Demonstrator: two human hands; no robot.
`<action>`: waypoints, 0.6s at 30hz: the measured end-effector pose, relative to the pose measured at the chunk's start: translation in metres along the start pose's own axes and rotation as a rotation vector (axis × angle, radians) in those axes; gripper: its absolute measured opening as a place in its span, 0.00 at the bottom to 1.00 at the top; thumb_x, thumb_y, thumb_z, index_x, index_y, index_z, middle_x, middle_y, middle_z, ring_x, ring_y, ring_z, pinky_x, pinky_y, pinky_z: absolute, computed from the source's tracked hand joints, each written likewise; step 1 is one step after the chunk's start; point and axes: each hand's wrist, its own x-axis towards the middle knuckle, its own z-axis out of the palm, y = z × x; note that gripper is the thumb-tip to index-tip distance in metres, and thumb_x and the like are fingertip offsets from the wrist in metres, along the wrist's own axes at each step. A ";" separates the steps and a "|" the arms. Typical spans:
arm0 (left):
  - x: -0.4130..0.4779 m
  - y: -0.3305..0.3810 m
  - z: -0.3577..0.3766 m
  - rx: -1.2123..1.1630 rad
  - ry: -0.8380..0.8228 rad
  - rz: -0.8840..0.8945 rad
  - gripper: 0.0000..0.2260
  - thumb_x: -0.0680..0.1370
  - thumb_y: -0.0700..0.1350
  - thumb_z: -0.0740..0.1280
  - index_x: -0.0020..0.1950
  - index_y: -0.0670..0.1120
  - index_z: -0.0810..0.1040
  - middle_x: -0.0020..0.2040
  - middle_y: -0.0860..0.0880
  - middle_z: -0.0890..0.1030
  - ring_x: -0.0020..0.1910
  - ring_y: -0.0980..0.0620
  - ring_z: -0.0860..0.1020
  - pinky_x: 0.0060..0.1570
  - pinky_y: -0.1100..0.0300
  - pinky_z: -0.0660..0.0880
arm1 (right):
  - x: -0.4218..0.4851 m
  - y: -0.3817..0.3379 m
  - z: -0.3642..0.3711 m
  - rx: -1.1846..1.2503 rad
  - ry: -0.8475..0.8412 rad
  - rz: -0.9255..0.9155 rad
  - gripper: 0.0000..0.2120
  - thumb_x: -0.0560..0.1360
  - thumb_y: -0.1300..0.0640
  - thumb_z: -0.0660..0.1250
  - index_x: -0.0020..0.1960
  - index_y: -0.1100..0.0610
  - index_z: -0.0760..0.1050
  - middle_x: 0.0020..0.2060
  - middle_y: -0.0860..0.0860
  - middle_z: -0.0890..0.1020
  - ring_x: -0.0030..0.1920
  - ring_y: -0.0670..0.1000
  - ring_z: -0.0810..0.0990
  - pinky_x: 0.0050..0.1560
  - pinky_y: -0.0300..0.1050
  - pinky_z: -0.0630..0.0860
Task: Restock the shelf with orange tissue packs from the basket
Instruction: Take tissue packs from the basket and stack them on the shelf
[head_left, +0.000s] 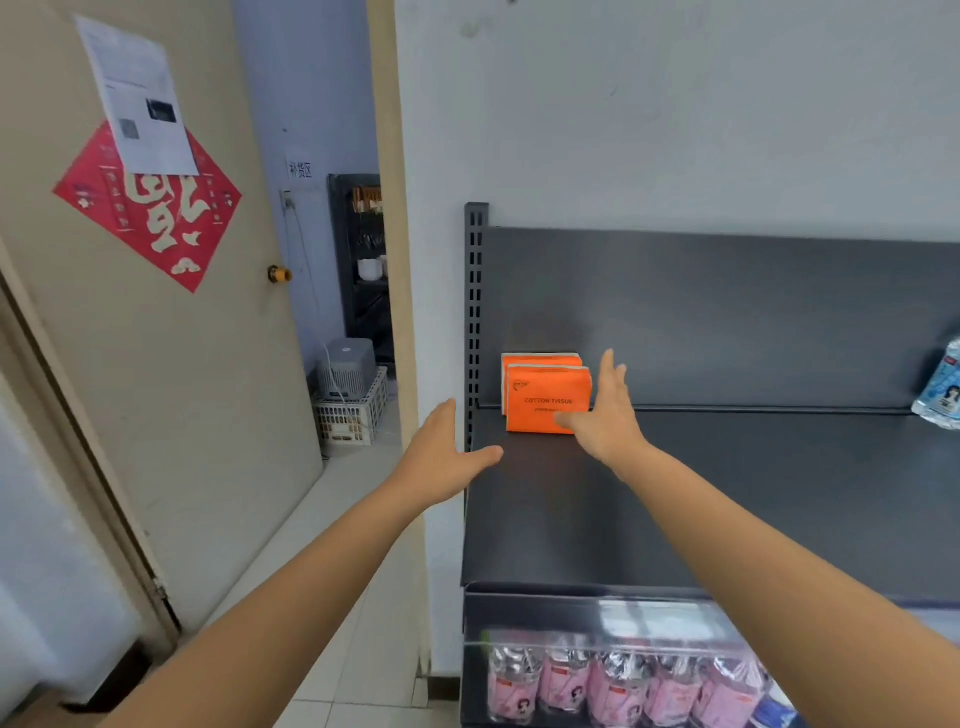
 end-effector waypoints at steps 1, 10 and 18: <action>-0.010 -0.005 -0.005 0.022 0.006 0.010 0.41 0.75 0.57 0.68 0.79 0.47 0.48 0.79 0.49 0.52 0.78 0.50 0.52 0.73 0.54 0.54 | -0.008 -0.004 0.001 -0.044 0.027 -0.042 0.45 0.75 0.63 0.67 0.78 0.51 0.39 0.78 0.56 0.44 0.78 0.55 0.46 0.75 0.52 0.53; -0.104 -0.070 -0.026 0.372 0.010 0.012 0.38 0.76 0.68 0.53 0.78 0.46 0.51 0.79 0.46 0.55 0.77 0.46 0.56 0.74 0.46 0.55 | -0.146 -0.039 0.077 0.106 -0.187 -0.409 0.23 0.77 0.60 0.64 0.71 0.49 0.67 0.66 0.44 0.72 0.63 0.42 0.71 0.61 0.33 0.70; -0.181 -0.158 -0.009 0.748 -0.120 -0.125 0.38 0.75 0.70 0.46 0.79 0.49 0.48 0.79 0.43 0.50 0.77 0.41 0.50 0.74 0.44 0.49 | -0.229 0.021 0.156 -0.334 -0.549 -0.351 0.29 0.77 0.46 0.64 0.75 0.53 0.61 0.72 0.50 0.68 0.71 0.49 0.66 0.68 0.40 0.62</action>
